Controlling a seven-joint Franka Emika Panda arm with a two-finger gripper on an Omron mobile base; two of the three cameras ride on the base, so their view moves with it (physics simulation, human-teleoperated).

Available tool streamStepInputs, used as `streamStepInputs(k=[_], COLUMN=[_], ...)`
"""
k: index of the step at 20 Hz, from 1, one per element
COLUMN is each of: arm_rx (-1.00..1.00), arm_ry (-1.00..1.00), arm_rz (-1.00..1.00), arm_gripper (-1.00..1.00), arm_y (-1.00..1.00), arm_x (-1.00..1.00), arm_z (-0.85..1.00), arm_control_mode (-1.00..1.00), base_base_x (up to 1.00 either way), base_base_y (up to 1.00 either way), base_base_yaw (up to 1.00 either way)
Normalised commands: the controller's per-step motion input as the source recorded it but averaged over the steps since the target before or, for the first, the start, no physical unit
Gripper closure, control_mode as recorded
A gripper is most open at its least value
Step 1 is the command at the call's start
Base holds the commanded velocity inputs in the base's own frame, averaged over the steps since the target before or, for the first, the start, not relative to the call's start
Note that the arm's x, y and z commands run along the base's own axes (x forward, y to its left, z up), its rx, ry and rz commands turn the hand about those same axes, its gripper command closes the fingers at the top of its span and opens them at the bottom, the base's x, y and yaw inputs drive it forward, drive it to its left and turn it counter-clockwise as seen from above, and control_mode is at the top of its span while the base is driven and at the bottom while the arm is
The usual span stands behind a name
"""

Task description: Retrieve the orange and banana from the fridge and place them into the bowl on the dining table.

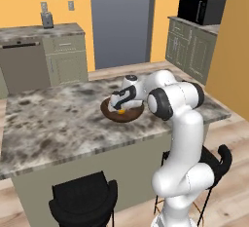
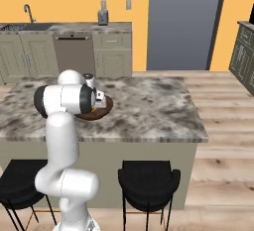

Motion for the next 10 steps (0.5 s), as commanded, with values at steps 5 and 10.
streamStepInputs(k=[5, 10], arm_rx=[0.00, 0.00], arm_ry=[0.00, -0.23], arm_rz=[-0.03, -0.01], arm_gripper=[-1.00, -1.00], arm_y=[0.00, -0.03], arm_x=[-0.06, -0.72], arm_z=[0.10, 0.67], arm_control_mode=[-1.00, -1.00], base_base_x=[0.00, 0.00], base_base_y=[0.00, 0.00], base_base_yaw=[0.00, 0.00])
